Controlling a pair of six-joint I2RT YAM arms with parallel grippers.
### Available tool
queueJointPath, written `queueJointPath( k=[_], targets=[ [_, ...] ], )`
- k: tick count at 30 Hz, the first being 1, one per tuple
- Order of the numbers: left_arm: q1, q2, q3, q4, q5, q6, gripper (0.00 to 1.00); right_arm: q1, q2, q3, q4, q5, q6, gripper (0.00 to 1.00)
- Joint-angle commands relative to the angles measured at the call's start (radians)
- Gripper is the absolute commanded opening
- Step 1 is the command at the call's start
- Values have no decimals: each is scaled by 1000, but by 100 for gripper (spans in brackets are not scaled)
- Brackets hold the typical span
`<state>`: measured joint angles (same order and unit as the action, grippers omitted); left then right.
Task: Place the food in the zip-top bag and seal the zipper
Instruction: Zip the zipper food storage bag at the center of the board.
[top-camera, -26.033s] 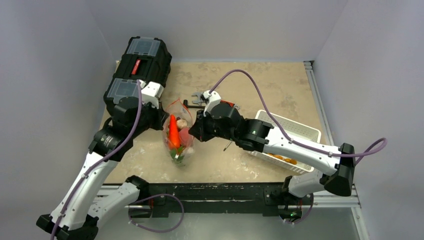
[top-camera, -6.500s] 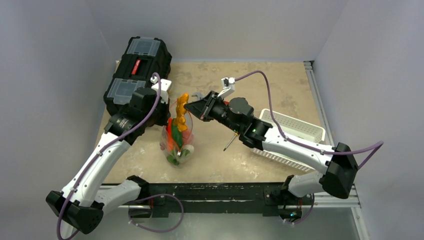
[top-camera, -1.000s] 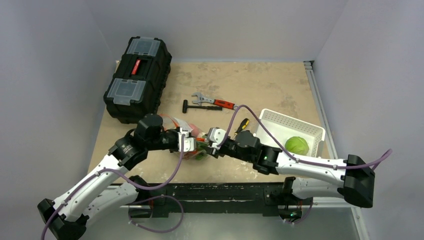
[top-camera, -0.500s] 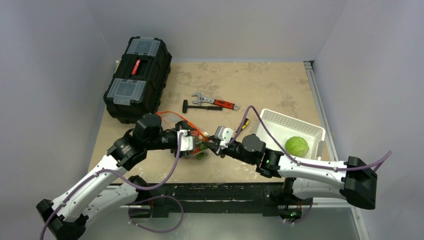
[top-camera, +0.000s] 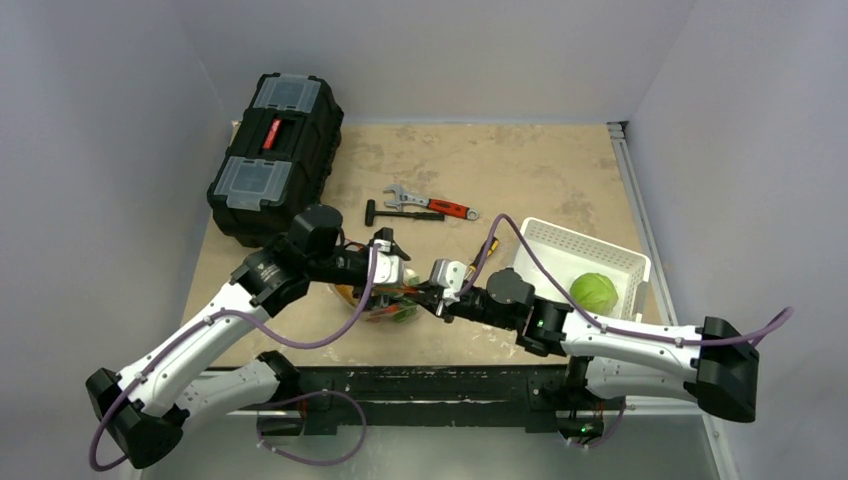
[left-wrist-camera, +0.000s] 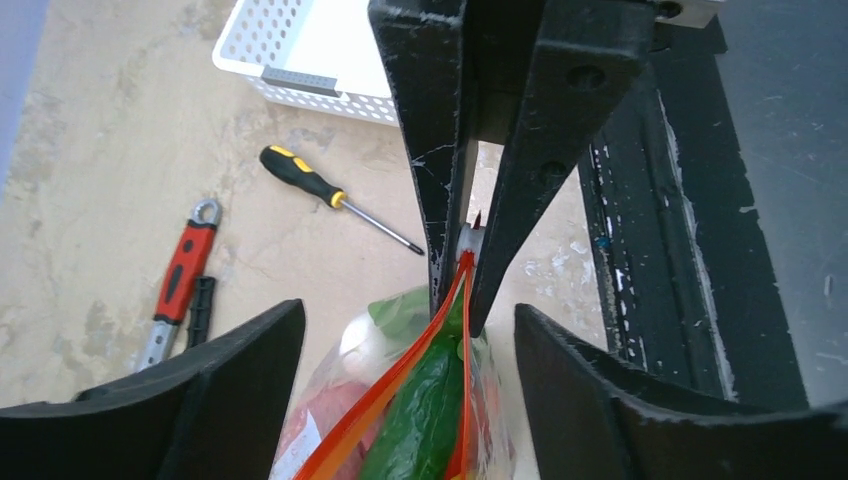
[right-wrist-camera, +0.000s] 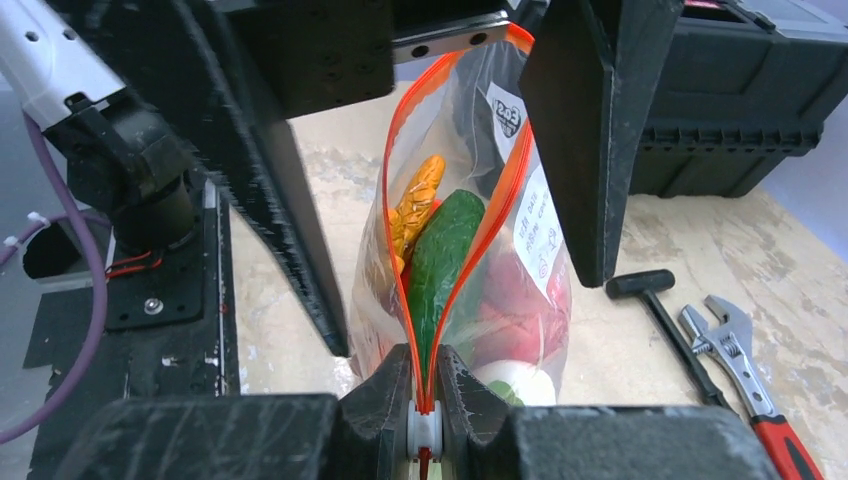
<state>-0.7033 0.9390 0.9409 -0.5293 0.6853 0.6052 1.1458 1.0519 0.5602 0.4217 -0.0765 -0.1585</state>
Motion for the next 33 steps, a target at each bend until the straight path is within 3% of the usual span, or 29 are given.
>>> queueJointPath(
  k=[1,4,16,20,28,31,33],
  targets=[
    [-5,60,90,-80,39,30,70,-2,-46,24,-10,-45,-35,0],
    [-6,106,139,-158,29,34,58,-1,-43,41,-41,-31,-49,0],
    [-28,82,99,-160,-11,31,55,-1,-44,68,-85,-16,-56,0],
    [-45,81,95,-150,-45,31,41,-1,-47,74,-90,-13,-53,0],
    [-58,66,83,-148,-82,32,29,-1,-50,90,-108,-14,-51,0],
    [-61,57,75,-147,-91,33,28,-1,-53,90,-111,-12,-51,0],
    [-62,53,65,-138,-98,29,41,-1,-55,93,-115,-16,-49,0]
  ],
)
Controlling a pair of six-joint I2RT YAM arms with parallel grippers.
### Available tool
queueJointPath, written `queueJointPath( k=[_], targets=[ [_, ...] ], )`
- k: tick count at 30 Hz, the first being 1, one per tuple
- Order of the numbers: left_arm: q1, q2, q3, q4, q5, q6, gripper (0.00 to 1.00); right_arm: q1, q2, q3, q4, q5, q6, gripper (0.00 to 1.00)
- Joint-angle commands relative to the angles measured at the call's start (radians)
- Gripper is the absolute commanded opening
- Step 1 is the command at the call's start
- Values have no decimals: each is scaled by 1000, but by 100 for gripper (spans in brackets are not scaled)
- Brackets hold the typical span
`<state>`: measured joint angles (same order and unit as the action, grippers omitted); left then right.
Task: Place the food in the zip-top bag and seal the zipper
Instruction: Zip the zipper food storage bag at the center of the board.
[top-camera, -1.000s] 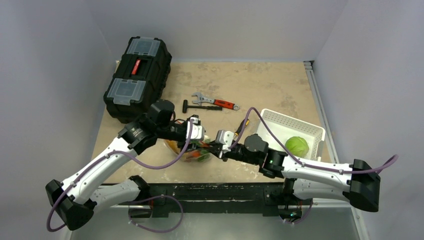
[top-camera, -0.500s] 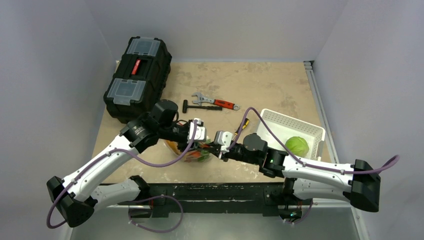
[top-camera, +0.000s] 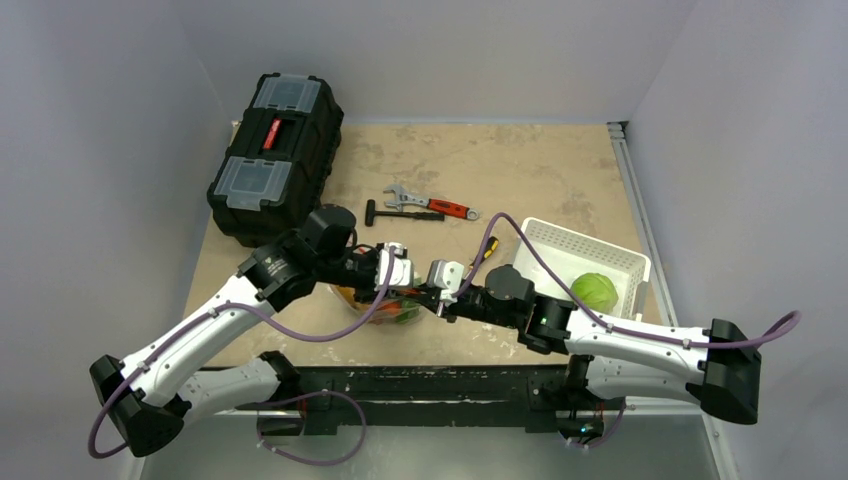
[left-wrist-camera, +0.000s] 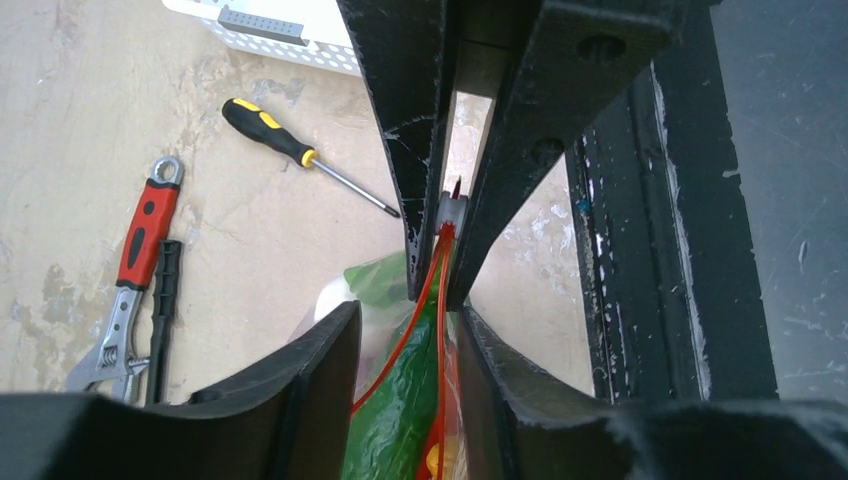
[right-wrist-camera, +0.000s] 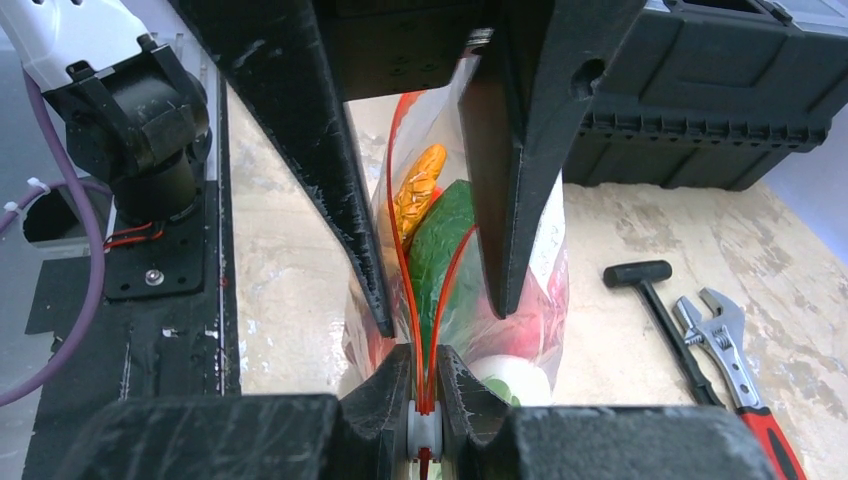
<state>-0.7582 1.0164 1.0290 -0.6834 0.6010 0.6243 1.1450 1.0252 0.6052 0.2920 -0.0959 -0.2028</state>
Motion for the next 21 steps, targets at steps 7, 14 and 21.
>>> queueJointPath(
  k=[7,14,21],
  targets=[
    [-7,-8,-20,14,-37,5,51,2,-33,60,-2,-2,-9,0],
    [-8,-9,-15,13,-38,1,29,1,-34,66,-16,5,-7,0],
    [-10,-17,-16,12,-34,1,5,1,-51,79,-56,80,83,33]
  ],
)
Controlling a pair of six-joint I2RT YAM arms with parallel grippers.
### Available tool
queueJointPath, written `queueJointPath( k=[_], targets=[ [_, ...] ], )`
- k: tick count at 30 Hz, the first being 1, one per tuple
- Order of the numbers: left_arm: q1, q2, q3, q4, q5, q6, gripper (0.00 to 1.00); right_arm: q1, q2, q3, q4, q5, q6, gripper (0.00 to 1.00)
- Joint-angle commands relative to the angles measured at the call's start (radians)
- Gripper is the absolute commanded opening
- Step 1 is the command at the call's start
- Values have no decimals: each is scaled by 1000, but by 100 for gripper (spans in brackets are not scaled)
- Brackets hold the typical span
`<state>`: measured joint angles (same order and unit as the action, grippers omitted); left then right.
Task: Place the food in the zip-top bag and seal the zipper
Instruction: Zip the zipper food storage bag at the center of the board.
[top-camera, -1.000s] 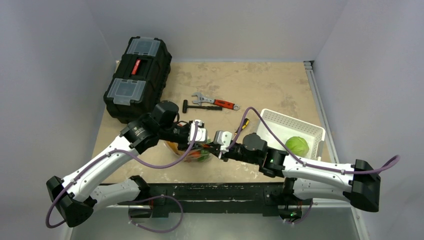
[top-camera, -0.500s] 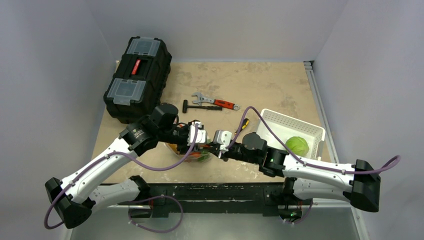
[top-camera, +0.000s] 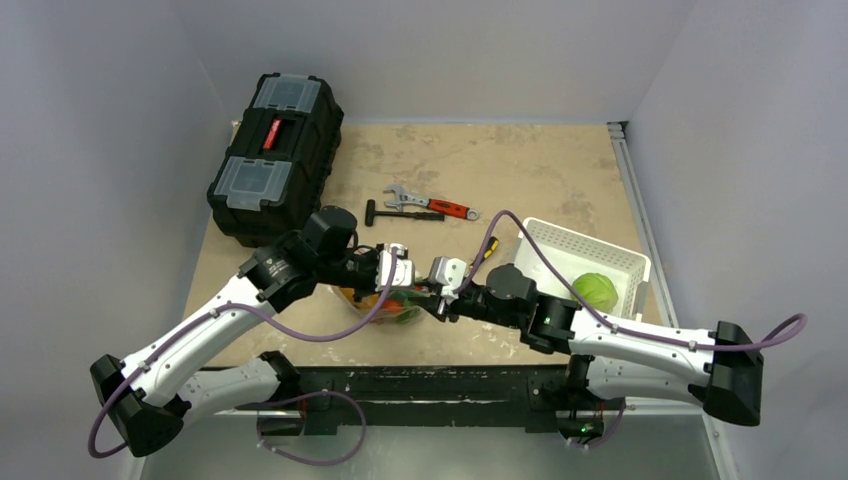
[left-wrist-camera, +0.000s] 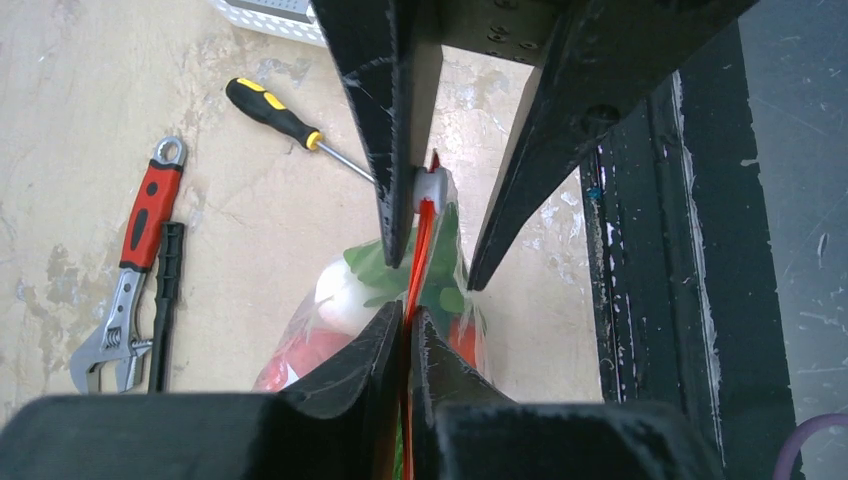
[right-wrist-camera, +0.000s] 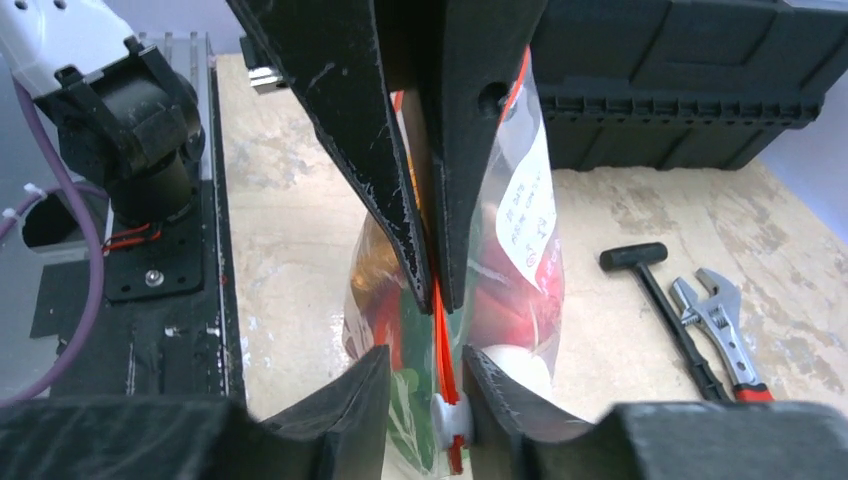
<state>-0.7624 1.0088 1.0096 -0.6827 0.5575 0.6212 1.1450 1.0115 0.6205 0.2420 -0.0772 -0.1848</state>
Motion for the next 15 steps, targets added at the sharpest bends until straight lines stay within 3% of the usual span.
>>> queueJointPath(
  k=[1,4,6,11,15],
  targets=[
    [-6,-11,3,12,8,5,3,1,-37,75,-33,73,90,38],
    [-11,-22,-2,21,-2,2,0,1,-49,112,-141,141,173,53],
    [-12,-30,-7,26,-6,0,0,1,-74,120,-217,184,239,57],
    [-15,-40,-9,29,-7,-3,0,1,-180,82,-299,233,294,57],
    [-17,-41,-9,29,-12,-3,0,1,-239,50,-270,166,280,50]
  ],
)
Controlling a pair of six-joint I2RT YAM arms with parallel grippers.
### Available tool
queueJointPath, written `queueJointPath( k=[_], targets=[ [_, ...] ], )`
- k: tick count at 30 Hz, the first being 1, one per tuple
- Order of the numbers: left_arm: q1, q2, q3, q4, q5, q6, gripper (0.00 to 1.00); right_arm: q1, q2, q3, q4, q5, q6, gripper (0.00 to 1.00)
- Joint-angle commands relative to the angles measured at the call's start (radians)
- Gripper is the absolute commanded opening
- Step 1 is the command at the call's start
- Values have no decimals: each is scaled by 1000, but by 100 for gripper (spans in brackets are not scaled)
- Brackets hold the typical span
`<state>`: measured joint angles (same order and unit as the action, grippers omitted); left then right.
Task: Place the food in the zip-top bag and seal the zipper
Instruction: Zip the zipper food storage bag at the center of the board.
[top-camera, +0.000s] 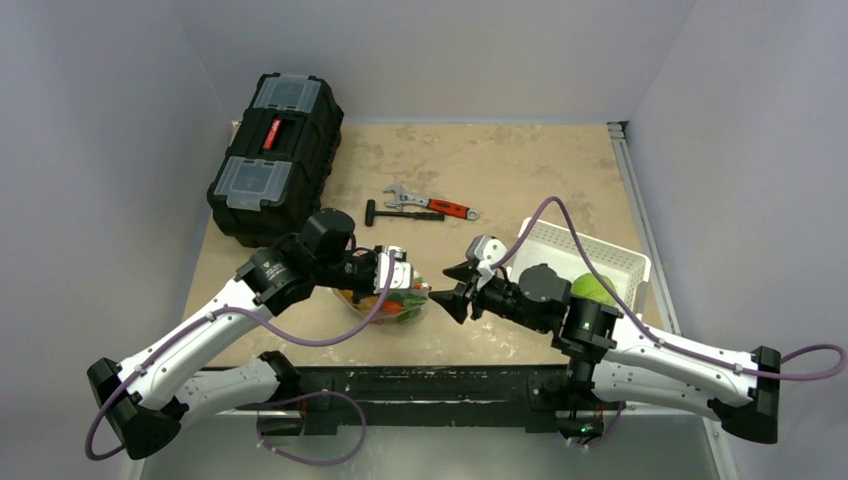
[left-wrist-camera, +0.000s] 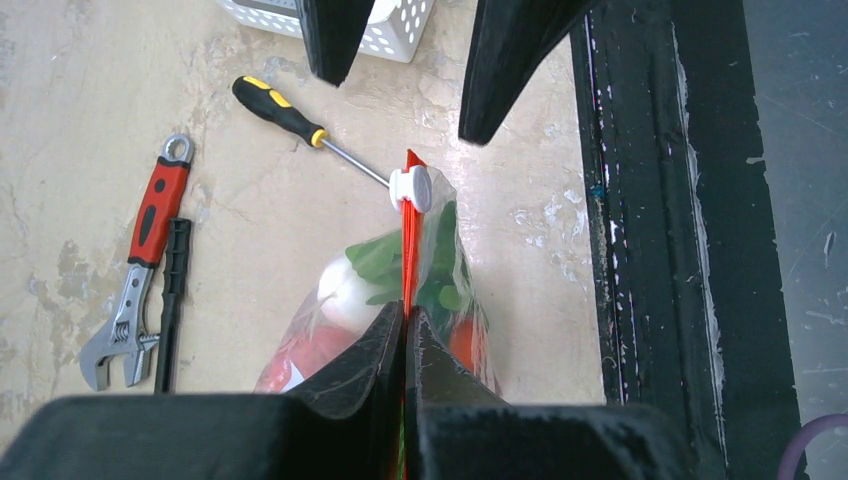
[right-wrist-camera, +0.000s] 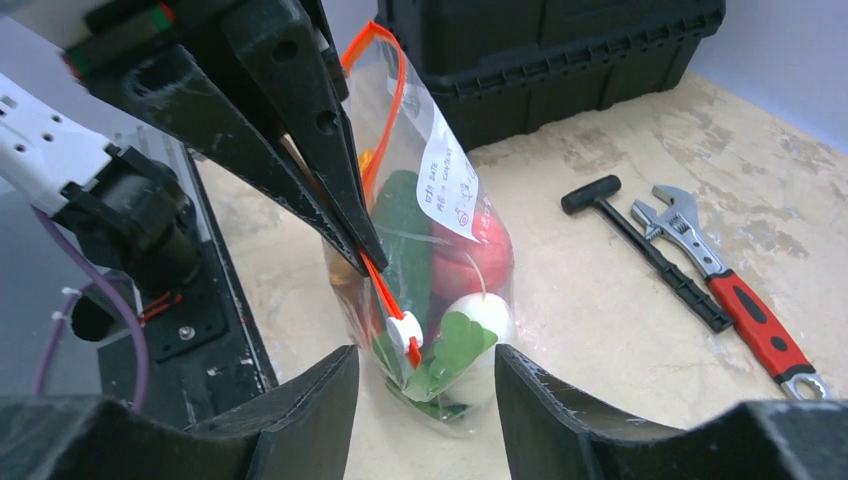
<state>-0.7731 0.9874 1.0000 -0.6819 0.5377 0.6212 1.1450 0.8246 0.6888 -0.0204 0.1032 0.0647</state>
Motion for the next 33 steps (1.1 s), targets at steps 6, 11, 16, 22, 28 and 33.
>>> queueJointPath(
  k=[6,11,16,22,28,33],
  targets=[
    [-9,-22,0,26,-1,-3,0,1,12,19,4,-94,-51,38],
    [-12,-26,-1,25,-2,1,0,1,25,3,76,-154,-91,38],
    [-15,-35,-6,24,-2,8,0,1,-19,-78,204,-166,-114,40],
    [-21,-46,-11,28,-9,15,0,0,17,-89,250,-162,-157,37],
    [-25,-57,-18,30,-17,23,0,-1,30,-121,328,-182,-194,37],
    [-28,-59,-21,33,-22,25,0,-1,49,-124,333,-193,-227,28]
  ],
)
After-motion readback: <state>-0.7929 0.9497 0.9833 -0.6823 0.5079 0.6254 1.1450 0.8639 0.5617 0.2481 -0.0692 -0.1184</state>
